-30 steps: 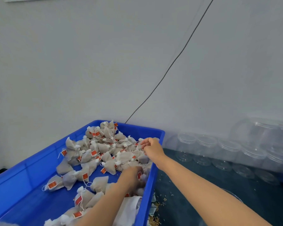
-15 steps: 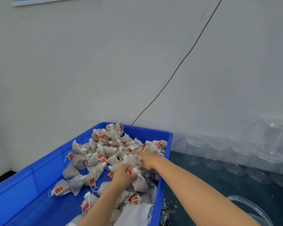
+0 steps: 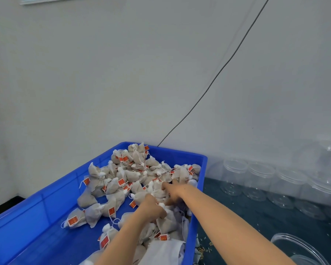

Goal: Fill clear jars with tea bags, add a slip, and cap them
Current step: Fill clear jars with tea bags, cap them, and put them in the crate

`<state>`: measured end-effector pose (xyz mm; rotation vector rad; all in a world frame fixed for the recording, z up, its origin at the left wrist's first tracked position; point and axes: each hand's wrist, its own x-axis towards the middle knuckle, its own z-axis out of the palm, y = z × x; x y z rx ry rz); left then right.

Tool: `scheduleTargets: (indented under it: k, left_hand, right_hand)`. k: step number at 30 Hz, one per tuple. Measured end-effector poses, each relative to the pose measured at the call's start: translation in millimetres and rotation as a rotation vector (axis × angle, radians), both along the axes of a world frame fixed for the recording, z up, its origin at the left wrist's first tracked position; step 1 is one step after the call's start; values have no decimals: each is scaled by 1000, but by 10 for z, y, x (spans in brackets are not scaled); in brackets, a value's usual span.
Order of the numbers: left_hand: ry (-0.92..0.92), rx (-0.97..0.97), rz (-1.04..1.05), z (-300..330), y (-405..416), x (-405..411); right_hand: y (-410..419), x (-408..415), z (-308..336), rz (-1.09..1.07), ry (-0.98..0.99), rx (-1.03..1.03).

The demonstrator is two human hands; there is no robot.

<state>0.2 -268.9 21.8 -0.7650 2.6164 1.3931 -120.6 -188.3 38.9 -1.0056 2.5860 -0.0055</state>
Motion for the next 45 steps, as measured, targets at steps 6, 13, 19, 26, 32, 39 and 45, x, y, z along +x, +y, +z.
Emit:
scheduleTargets:
  k: [6, 13, 19, 26, 32, 39, 45]
  left_hand:
    - [34, 58, -5, -58, 15, 18]
    - [101, 109, -9, -123, 34, -46]
    - [163, -301, -141, -169, 117, -58]
    - [386, -85, 154, -58, 127, 6]
    - [522, 145, 28, 109, 169, 55]
    - [324, 214, -62, 102, 294, 18]
    - [326, 136, -53, 185, 205, 48]
  right_hand:
    - [33, 81, 57, 19, 52, -172]
    - [131, 96, 284, -116, 0, -666]
    - [333, 85, 550, -176, -276, -723]
    - [565, 116, 613, -282, -409, -905]
    - [602, 235, 536, -263, -359, -1030]
    - [497, 363, 411, -237, -301, -995]
    - [523, 394, 419, -251, -272, -1121]
